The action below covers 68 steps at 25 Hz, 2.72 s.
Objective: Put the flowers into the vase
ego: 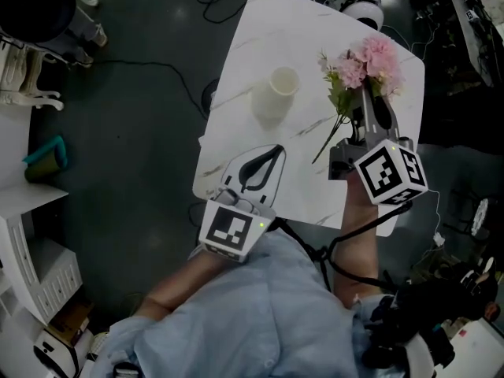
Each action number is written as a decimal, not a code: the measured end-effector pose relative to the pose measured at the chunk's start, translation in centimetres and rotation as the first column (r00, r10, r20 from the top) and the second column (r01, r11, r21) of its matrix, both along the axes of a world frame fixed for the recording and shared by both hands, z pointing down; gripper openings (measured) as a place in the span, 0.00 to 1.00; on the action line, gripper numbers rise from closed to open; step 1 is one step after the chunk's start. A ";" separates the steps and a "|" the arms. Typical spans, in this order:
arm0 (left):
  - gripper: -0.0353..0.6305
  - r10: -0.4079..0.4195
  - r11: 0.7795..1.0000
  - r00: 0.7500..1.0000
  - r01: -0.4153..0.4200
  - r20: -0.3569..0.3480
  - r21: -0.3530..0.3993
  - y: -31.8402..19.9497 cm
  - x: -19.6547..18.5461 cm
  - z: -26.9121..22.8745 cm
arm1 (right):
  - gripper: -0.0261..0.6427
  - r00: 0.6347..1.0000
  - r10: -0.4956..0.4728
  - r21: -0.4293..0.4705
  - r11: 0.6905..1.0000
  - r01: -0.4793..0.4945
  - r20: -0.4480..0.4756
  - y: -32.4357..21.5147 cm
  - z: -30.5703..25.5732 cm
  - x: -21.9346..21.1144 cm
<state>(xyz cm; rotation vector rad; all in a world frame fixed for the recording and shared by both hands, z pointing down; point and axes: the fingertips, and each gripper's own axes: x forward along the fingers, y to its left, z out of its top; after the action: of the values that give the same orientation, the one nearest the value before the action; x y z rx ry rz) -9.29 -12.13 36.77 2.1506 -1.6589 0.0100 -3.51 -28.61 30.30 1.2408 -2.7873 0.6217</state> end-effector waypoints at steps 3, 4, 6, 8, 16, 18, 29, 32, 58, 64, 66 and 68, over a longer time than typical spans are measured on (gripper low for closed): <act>0.06 -0.015 1.000 1.000 0.015 -0.009 0.009 -1.1 -2.3 -0.3 | 0.07 0.999 -0.028 0.028 0.999 0.028 0.021 -1.0 -1.8 -2.9; 0.06 -0.021 1.000 1.000 0.021 -0.013 0.011 -1.5 -3.0 -0.5 | 0.07 0.999 -0.035 0.038 0.999 0.034 0.025 -1.3 -2.4 -3.7; 0.06 -0.035 0.999 0.999 0.036 -0.024 0.013 -2.1 -4.3 -0.7 | 0.07 0.999 -0.045 0.059 0.997 0.043 0.030 -2.0 -3.5 -5.2; 0.06 -0.048 0.999 0.998 0.049 -0.029 0.017 -2.9 -5.6 -0.7 | 0.07 0.997 -0.060 0.089 0.994 0.056 0.043 -2.9 -4.6 -6.8; 0.06 -0.092 0.996 0.994 0.091 -0.062 -0.013 -6.4 -9.3 -1.3 | 0.07 0.991 -0.112 0.185 0.978 0.098 0.071 -7.0 -8.8 -11.6; 0.06 -0.098 0.995 0.993 0.097 -0.060 -0.017 -6.1 -9.5 -1.4 | 0.07 0.990 -0.118 0.202 0.974 0.100 0.078 -6.6 -9.4 -11.9; 0.06 -0.112 0.993 0.992 0.110 -0.064 -0.036 -6.1 -10.0 0.9 | 0.07 0.981 -0.164 0.200 0.970 0.140 0.108 -5.9 -10.3 -12.4; 0.06 -0.119 0.993 0.991 0.117 -0.061 -0.034 -5.9 -9.9 1.3 | 0.07 0.976 -0.180 0.215 0.965 0.150 0.125 -5.6 -10.9 -12.6; 0.06 -0.104 0.994 0.992 0.102 -0.068 -0.031 -6.3 -9.3 1.1 | 0.07 0.957 -0.263 0.315 0.924 0.215 0.118 -1.8 -6.9 -12.6; 0.06 -0.089 0.996 0.994 0.086 -0.063 -0.038 -5.8 -8.0 1.5 | 0.08 0.955 -0.284 0.322 0.915 0.243 0.088 -0.1 -5.4 -11.8; 0.06 -0.083 0.996 0.995 0.081 -0.063 -0.038 -5.6 -7.5 1.5 | 0.08 0.953 -0.292 0.324 0.912 0.253 0.077 0.4 -4.9 -11.7; 0.06 -0.078 0.996 0.995 0.076 -0.058 -0.036 -5.5 -7.1 1.4 | 0.08 0.950 -0.306 0.329 0.905 0.269 0.066 1.0 -4.4 -11.6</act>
<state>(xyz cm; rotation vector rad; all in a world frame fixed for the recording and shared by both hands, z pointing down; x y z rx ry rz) -16.43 -17.67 38.16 2.0409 -1.6943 -0.0483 -15.10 -27.62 25.87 0.8130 -3.1758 0.2390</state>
